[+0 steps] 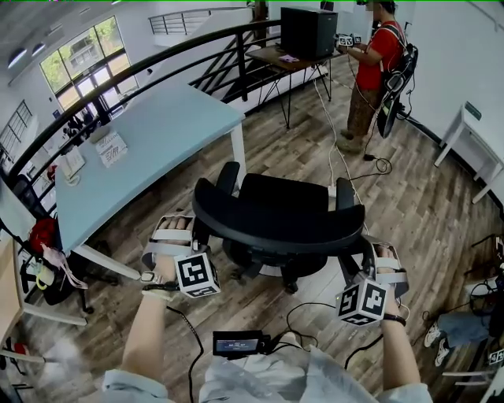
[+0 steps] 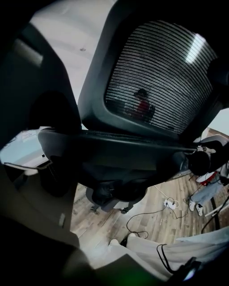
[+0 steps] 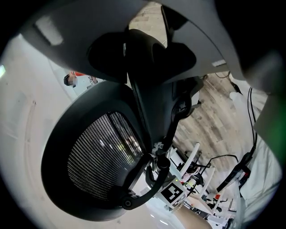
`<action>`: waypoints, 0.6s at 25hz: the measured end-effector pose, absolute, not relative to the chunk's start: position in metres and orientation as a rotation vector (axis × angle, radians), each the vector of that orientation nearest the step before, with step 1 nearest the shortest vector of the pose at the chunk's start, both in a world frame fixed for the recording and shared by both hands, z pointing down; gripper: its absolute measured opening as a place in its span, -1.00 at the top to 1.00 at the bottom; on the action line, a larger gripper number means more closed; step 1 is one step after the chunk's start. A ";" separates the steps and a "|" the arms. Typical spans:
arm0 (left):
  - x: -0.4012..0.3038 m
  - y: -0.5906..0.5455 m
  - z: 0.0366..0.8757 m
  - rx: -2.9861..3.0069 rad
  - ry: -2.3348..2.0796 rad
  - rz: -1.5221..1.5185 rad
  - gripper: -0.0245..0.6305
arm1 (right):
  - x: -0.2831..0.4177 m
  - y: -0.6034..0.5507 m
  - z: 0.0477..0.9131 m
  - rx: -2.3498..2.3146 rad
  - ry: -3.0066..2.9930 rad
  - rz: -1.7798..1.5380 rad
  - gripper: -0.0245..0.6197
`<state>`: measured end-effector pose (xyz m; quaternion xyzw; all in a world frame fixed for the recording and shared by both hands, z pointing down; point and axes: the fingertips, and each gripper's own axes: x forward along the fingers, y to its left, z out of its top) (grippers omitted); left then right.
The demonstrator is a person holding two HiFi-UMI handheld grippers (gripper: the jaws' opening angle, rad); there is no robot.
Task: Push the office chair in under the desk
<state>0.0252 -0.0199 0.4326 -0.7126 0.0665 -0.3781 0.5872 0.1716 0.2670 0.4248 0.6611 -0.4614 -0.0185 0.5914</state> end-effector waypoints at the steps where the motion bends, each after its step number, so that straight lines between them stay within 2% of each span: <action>1: 0.024 -0.018 0.433 -1.662 0.157 -0.883 0.35 | 0.172 0.267 0.425 1.535 -1.076 -0.046 0.26; 15: -0.011 0.006 0.430 -1.696 0.249 -0.935 0.35 | 0.176 0.263 0.424 1.479 -1.133 -0.147 0.25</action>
